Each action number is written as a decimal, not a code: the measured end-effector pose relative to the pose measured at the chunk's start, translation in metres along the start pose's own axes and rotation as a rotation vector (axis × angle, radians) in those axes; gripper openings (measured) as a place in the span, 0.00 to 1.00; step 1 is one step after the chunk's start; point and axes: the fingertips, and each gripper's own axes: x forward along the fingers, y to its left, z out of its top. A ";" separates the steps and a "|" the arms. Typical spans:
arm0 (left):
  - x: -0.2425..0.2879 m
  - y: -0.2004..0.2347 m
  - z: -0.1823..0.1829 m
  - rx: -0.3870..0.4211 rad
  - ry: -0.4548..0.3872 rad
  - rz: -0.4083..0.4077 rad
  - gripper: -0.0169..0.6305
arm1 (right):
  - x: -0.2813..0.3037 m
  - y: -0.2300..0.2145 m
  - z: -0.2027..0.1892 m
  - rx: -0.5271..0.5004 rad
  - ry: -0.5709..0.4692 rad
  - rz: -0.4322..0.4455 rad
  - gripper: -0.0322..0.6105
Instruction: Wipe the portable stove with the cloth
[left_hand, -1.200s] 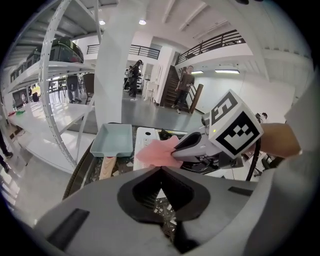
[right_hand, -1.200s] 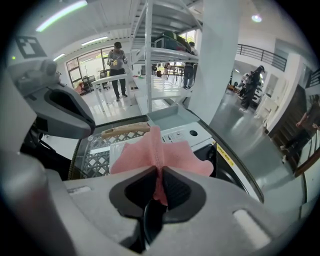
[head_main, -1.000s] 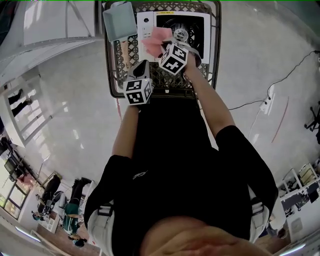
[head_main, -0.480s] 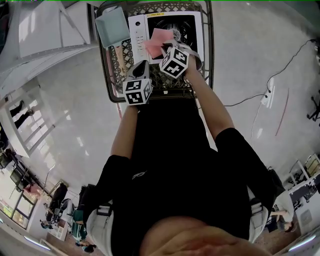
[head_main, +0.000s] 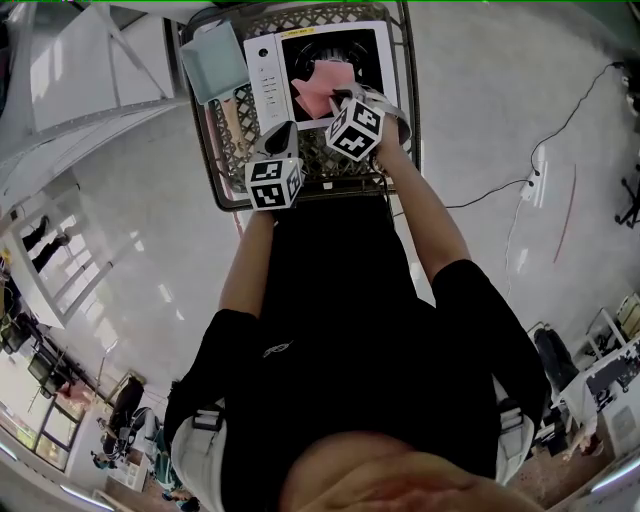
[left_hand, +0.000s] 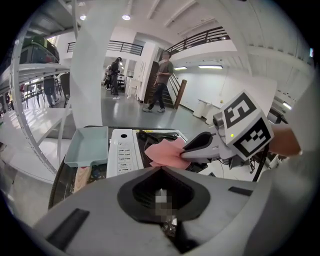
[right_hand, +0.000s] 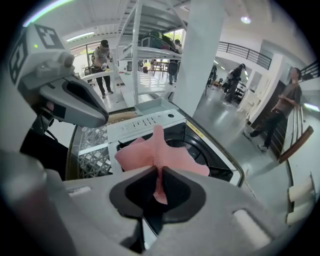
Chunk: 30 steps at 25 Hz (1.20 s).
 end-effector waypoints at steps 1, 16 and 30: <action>0.001 -0.002 0.001 0.003 0.000 -0.004 0.02 | -0.001 -0.001 -0.003 0.003 0.003 -0.003 0.10; 0.021 -0.033 0.004 0.062 0.029 -0.071 0.03 | -0.017 -0.021 -0.045 0.102 0.014 -0.056 0.10; 0.030 -0.054 0.007 0.100 0.047 -0.107 0.02 | -0.039 -0.037 -0.077 0.137 0.012 -0.092 0.10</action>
